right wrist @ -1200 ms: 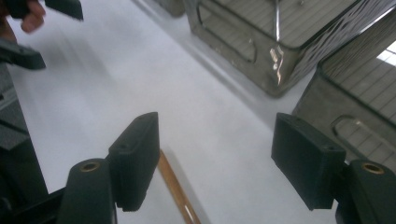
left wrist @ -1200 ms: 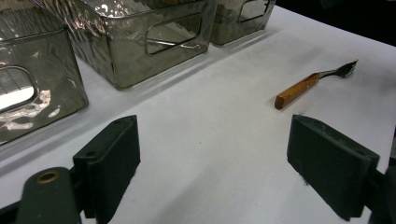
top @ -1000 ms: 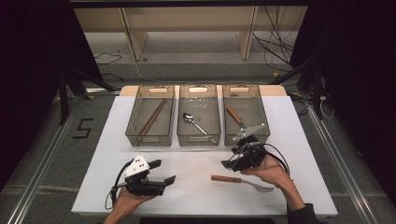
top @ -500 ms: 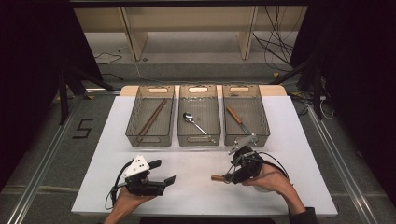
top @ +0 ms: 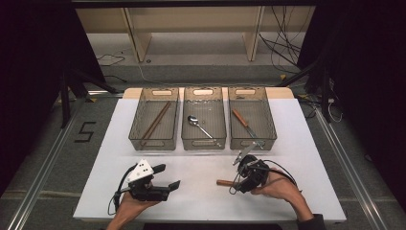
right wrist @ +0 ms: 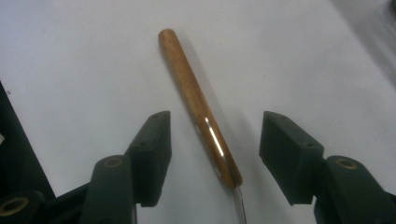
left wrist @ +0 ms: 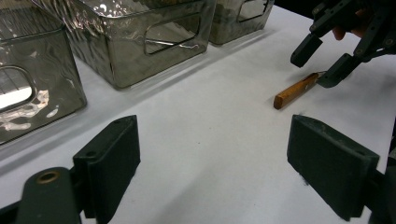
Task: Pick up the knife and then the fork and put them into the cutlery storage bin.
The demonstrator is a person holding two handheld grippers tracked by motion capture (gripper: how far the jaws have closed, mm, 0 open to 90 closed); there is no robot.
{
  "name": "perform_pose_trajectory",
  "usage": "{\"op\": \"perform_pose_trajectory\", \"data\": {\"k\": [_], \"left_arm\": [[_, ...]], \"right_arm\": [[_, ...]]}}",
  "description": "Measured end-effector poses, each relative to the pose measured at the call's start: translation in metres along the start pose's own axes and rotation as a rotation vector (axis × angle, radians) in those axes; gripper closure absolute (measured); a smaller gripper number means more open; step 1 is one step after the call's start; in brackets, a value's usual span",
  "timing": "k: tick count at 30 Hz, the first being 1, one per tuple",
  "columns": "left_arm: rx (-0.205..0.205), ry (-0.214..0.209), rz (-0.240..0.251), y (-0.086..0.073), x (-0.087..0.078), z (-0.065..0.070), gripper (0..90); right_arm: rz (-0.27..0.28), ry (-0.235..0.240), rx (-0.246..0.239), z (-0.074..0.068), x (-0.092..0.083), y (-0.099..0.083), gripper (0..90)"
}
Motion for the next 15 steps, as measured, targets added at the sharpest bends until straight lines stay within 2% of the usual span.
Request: {"op": "perform_pose_trajectory", "data": {"k": [12, 15], "left_arm": [[0.0, -0.001, 0.001, 0.0, 0.0, 0.0, 16.9], [0.001, -0.001, 0.001, 0.0, 0.0, 0.0, 16.9]], "right_arm": [[-0.083, -0.028, -0.031, -0.002, 0.01, -0.002, 61.2], [-0.09, -0.039, -0.048, -0.002, 0.011, -0.003, 64.6]]}}
Point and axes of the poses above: each handheld gripper's, and its own axes: x roughly forward along the jaws, y roughly out of its top, z roughly to its right, the point moved 5 cm from there along x, roughly forward along the jaws, and after that the axes turned 2 degrees about -y, right-handed, at the moved point
